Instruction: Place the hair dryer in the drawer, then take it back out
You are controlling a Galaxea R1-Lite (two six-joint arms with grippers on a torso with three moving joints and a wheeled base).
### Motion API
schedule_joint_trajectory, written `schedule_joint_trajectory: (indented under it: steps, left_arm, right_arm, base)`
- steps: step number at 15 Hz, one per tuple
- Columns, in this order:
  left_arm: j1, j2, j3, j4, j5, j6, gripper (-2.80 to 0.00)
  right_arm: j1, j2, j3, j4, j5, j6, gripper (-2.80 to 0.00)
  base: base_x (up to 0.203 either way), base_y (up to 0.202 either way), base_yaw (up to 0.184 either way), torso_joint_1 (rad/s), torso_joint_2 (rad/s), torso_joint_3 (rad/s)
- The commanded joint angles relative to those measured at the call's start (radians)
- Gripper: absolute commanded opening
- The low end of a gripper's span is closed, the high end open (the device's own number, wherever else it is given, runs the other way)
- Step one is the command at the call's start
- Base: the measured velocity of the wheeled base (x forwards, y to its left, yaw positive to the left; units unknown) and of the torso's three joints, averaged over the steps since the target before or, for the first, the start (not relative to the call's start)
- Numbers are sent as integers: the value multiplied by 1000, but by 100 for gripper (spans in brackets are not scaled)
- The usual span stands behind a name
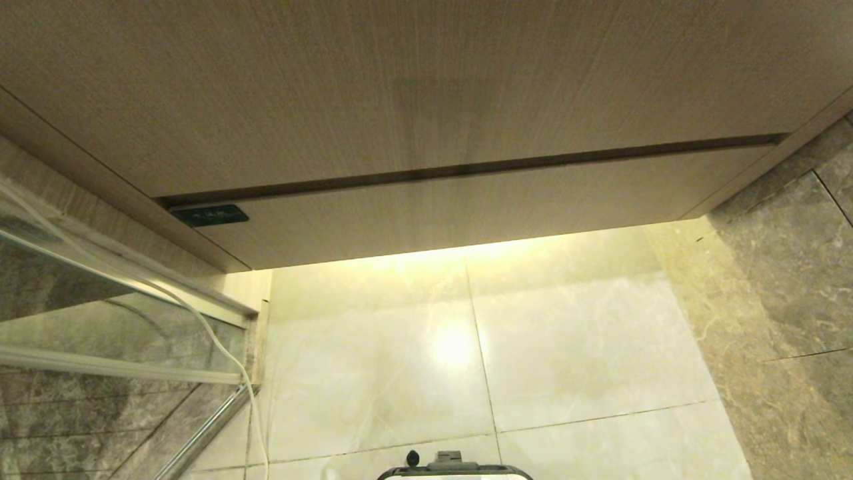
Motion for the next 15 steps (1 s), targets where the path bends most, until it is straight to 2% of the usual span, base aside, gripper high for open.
schedule_joint_trajectory:
  steps: [1, 6, 15]
  left_arm:
    - [0, 2, 0, 0, 0, 0, -280]
    - [0, 2, 0, 0, 0, 0, -280]
    - [0, 2, 0, 0, 0, 0, -280]
  right_arm:
    - [0, -2, 3, 1, 0, 5, -280]
    - [0, -2, 3, 64, -1, 37, -280]
    - [0, -2, 3, 66, -3, 63, -280]
  base:
    - [0, 0, 0, 0, 0, 0]
    - [0, 0, 0, 0, 0, 0]
    - [0, 0, 0, 0, 0, 0]
